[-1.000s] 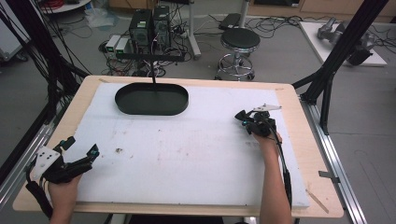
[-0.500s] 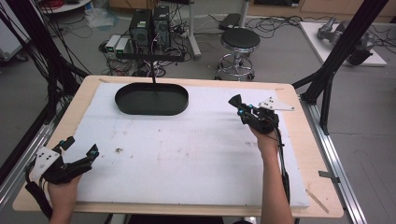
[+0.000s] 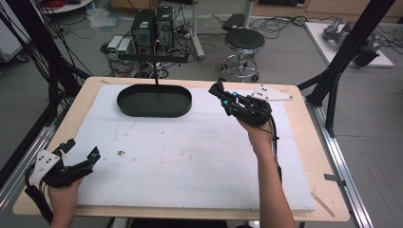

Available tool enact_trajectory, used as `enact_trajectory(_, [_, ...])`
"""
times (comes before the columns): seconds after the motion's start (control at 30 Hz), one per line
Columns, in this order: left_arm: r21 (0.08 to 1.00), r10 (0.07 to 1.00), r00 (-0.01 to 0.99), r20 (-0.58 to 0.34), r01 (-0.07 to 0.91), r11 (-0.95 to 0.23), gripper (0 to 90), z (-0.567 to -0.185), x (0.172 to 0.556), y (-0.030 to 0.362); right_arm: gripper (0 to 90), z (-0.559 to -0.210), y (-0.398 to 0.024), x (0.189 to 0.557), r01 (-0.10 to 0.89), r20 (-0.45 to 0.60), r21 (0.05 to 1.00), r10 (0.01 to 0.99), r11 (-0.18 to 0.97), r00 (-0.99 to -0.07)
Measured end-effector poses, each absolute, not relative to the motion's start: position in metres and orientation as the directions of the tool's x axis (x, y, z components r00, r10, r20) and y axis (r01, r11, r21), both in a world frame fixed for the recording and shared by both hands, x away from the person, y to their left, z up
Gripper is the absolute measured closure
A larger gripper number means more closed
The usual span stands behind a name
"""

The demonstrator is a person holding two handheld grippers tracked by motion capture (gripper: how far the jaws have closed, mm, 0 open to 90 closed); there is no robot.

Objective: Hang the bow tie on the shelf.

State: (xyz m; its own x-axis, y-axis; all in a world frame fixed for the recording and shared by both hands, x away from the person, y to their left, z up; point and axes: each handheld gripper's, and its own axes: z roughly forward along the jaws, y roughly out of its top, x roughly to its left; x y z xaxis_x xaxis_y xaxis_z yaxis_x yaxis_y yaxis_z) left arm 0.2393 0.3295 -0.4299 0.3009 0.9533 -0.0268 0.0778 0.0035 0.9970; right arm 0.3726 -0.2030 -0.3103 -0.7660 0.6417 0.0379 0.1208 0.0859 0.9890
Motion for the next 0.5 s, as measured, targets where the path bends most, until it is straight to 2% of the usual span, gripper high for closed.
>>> enact_trajectory(0.27, [0.997,0.953,0.302,-0.028,0.073,0.006,11.7,-0.430,0.239,0.330,76.1,-0.282,-0.161,0.381,0.065,0.024,0.996,0.538,0.058,-0.843])
enact_trajectory(0.5, [0.997,0.953,0.302,-0.032,0.071,0.011,11.7,-0.430,0.239,0.332,75.9,-0.273,-0.122,0.401,0.073,0.036,0.996,0.483,0.058,-0.875])
